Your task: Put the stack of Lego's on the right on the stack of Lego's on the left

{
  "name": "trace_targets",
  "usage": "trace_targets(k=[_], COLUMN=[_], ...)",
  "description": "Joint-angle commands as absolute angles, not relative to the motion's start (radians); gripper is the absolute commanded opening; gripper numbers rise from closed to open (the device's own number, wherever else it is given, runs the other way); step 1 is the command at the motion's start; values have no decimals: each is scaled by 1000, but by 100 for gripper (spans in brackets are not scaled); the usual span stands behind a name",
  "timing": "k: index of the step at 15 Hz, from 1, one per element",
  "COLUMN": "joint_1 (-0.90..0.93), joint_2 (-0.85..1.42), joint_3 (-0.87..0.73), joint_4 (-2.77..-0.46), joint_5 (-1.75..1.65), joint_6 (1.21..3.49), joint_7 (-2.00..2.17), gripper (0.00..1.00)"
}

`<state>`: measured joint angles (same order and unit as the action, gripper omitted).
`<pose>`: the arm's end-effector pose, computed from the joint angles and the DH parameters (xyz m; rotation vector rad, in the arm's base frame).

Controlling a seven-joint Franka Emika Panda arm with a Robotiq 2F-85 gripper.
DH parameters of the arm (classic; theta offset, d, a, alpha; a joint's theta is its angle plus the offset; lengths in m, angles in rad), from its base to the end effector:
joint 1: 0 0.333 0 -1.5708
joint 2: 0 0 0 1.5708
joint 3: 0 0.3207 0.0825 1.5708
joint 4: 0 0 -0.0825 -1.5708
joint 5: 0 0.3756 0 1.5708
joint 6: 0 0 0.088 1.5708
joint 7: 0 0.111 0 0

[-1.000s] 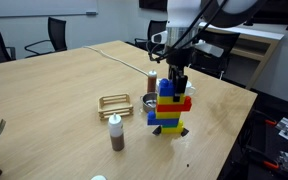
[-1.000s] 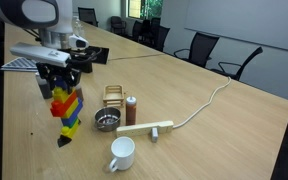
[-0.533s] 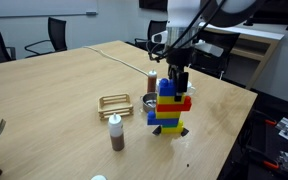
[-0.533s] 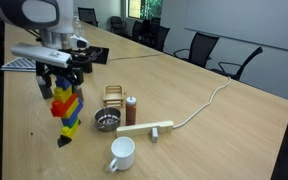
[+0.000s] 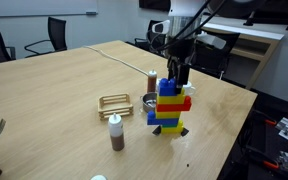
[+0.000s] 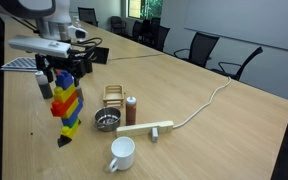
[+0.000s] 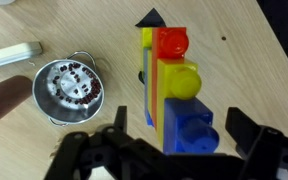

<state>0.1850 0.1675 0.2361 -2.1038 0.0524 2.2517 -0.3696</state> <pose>0.5122 0.2287 0.3464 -2.8471 -1.1281 0.0270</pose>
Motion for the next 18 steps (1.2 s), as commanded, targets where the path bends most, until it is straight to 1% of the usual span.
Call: trace_targets(k=[1, 6, 9, 10, 13, 18], joint_1=[183, 184, 181, 188, 189, 189], joint_2=[114, 38, -32, 26, -18, -19], joint_3=[233, 223, 203, 206, 196, 196], joint_4=[-2125, -2159, -2224, -2166, -2205, -2209], joint_5=[31, 16, -24, 2, -11, -11], joint_6=[2257, 2251, 2268, 2247, 2248, 2249], joint_7=[-386, -367, -326, -350, -339, -337], gripper=[100, 100, 100, 100, 100, 100])
